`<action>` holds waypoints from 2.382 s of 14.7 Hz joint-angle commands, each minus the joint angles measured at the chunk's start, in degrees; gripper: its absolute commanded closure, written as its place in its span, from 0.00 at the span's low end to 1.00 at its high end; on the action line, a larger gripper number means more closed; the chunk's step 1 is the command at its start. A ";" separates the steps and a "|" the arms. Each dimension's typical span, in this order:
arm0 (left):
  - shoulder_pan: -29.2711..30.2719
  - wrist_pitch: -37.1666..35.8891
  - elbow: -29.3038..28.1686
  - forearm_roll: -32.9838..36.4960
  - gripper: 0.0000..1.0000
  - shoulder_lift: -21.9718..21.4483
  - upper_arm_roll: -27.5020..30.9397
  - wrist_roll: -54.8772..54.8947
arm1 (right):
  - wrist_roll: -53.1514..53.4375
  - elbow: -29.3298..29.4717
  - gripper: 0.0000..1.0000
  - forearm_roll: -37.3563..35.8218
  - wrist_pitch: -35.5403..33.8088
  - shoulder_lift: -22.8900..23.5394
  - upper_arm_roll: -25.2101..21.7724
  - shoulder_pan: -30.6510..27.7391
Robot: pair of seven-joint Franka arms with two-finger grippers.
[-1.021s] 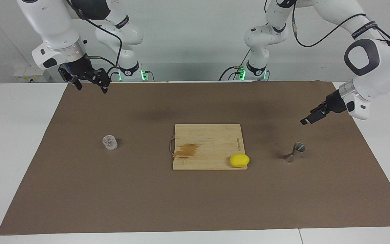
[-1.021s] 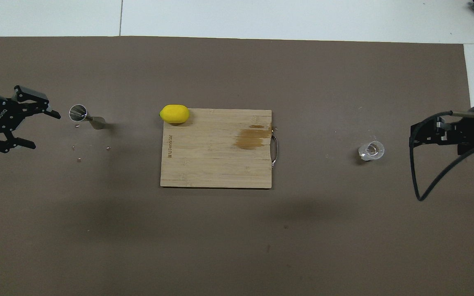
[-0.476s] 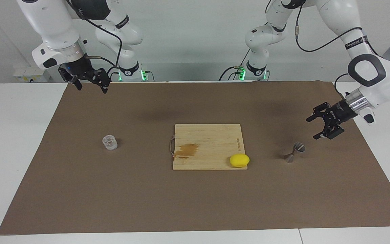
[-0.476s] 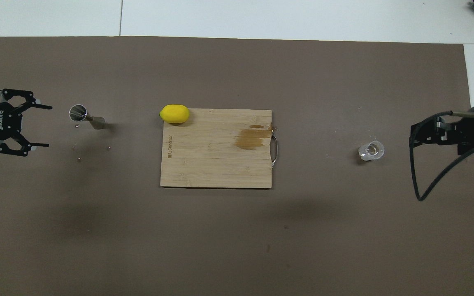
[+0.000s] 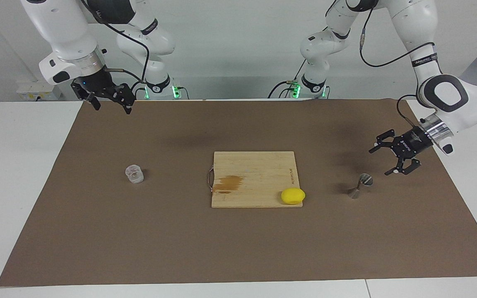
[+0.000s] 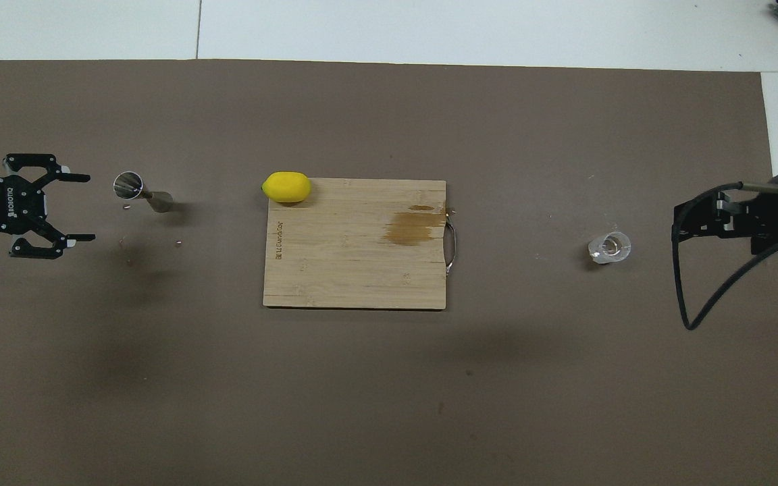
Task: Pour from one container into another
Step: 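Open the left gripper and reach toward the small dark cup, then close the left gripper around the small dark cup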
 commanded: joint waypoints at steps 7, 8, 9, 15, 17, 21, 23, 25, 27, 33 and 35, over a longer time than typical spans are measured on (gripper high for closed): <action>0.02 5.37 -6.96 -12.37 0.00 -0.22 -0.71 0.14 | -1.03 -0.43 0.00 -0.04 0.68 -0.27 0.42 -0.78; -0.16 5.80 -7.57 -13.43 0.00 -0.22 -0.71 1.46 | -1.03 -0.43 0.00 -0.04 0.68 -0.27 0.42 -0.78; -0.94 6.59 -8.10 -14.57 0.00 -0.22 -0.71 2.43 | -1.03 -0.43 0.00 -0.04 0.68 -0.27 0.42 -0.78; -2.18 9.32 -9.33 -17.30 0.00 0.13 -0.71 5.07 | -1.03 -0.52 0.00 -0.04 0.68 -0.27 0.42 -0.78; -2.70 9.85 -9.34 -18.18 0.00 0.74 -0.71 5.25 | -1.03 -0.43 0.00 -0.04 0.68 -0.27 0.42 -0.78; -3.58 10.82 -9.34 -19.06 0.01 0.83 -0.71 5.25 | -1.03 -0.52 0.00 -0.04 0.68 -0.27 0.42 -0.78; -3.68 10.82 -9.34 -19.15 0.05 0.74 -0.71 5.25 | -1.03 -0.43 0.00 -0.04 0.68 -0.27 0.42 -0.78; -3.68 10.82 -9.34 -19.15 0.10 0.83 -0.71 5.25 | -1.03 -0.52 0.00 -0.04 0.68 -0.27 0.42 -0.78; -3.68 10.90 -9.34 -19.15 0.16 0.74 -0.71 5.25 | -1.03 -0.52 0.00 -0.04 0.68 -0.27 0.42 -0.78; -3.59 10.64 -9.69 -19.24 1.00 0.66 -0.71 4.90 | -1.03 -0.43 0.00 -0.04 0.68 -0.27 0.42 -0.78; -3.41 10.21 -9.60 -19.15 1.00 0.57 -0.71 4.73 | -1.03 -0.43 0.00 -0.04 0.68 -0.27 0.42 -0.78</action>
